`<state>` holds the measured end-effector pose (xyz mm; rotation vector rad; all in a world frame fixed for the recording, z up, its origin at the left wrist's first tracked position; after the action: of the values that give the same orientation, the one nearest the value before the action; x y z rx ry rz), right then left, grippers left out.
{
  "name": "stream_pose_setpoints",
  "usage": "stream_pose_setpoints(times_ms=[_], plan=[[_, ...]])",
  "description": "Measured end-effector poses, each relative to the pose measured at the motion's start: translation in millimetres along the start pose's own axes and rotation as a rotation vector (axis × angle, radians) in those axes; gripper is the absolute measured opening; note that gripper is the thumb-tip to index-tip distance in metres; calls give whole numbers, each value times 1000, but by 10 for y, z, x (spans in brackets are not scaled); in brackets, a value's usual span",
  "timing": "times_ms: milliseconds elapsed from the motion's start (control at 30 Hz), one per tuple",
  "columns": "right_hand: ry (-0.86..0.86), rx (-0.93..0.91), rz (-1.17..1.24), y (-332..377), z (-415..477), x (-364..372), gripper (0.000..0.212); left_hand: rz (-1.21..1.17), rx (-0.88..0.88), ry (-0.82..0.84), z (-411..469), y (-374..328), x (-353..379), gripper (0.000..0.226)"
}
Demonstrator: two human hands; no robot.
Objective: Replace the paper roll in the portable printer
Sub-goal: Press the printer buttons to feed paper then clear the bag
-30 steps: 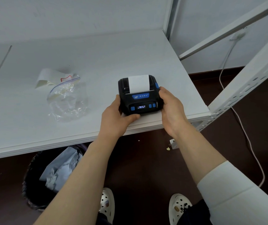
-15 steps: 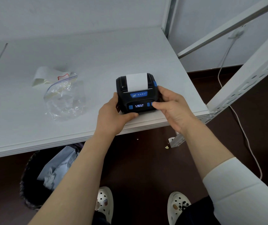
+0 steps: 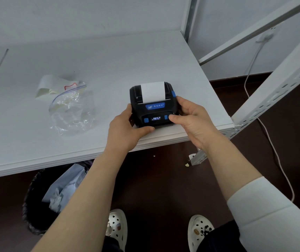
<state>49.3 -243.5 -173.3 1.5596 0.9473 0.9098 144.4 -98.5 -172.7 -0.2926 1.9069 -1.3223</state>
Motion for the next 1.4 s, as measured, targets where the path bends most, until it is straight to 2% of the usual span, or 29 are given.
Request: stream_pose_setpoints(times_ms=[567,800,1200,1400], plan=[[13,-20,-89,34,-8,65,49,12,5,-11,20,13,-9,63],[21,23,-13,-8,7,45,55,-6,-2,-12,26,36,-9,63],[1,62,-20,-77,26,19,59,25,3,-12,21,19,-20,59],[-12,83,-44,-117,45,-13,68,36,6,-17,13,8,-22,61]])
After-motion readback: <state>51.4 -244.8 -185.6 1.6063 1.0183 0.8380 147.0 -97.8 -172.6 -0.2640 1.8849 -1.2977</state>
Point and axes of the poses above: each hand's wrist, its own z-axis towards the middle knuckle, its own x-axis out of the palm, y = z × x, the point moved 10 cm from there along z, towards the middle knuckle, and after that the axes turned 10 degrees about y, right-handed, at the moved point
